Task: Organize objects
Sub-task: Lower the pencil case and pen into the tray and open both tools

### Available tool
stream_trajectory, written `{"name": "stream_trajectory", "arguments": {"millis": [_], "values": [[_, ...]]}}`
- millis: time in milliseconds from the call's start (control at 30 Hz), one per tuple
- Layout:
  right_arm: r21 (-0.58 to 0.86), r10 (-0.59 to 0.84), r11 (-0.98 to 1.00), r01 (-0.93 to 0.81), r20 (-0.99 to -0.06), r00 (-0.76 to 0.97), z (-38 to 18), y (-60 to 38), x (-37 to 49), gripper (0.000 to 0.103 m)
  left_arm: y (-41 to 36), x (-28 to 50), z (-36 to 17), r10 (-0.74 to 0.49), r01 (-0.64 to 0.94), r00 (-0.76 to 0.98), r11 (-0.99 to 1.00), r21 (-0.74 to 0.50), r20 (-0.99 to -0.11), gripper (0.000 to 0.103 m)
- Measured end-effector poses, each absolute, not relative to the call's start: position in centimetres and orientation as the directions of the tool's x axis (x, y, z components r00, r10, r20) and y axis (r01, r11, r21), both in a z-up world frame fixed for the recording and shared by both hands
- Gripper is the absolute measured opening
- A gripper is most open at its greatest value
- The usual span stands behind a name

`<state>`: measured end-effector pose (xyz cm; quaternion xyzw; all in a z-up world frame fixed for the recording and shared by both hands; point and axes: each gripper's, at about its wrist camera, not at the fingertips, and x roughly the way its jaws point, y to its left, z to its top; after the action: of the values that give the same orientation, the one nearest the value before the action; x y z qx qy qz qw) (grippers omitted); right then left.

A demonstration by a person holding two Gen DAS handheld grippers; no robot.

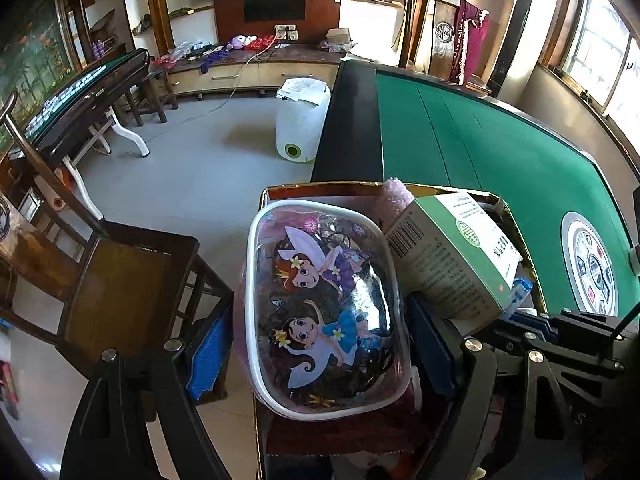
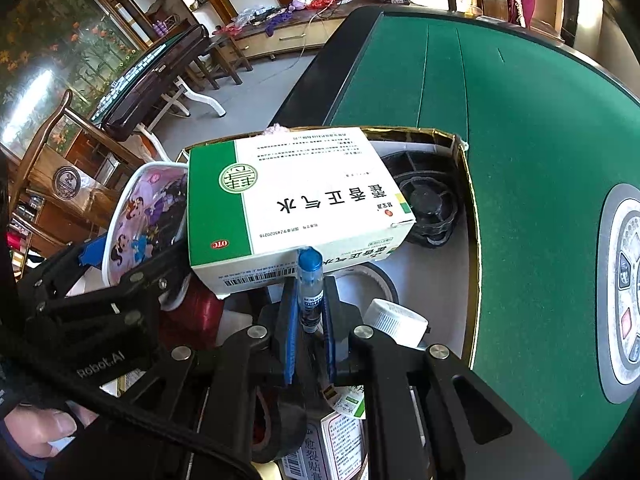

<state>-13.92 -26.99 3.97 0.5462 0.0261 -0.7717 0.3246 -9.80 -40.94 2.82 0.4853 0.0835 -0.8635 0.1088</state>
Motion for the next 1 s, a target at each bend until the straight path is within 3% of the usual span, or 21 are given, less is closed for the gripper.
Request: {"name": "stream_trajectory", "arguments": {"millis": [700,1000], "values": [[0.308,-0.466,-0.796,0.521,-0.861,-0.202,4.8,-26.3,-13.3,0.01,-40.5,-9.5,2.7,-0.101,0.264,-0.523,-0.963,-0.048,-0.846,0.08],[0.303,-0.46,-0.806,0.509,-0.861,-0.217,5.5,-25.8,-12.9,0.03,-39.9,-8.8,2.7,-0.084,0.255,-0.524,-0.965,-0.062,-0.847,0.083]]}}
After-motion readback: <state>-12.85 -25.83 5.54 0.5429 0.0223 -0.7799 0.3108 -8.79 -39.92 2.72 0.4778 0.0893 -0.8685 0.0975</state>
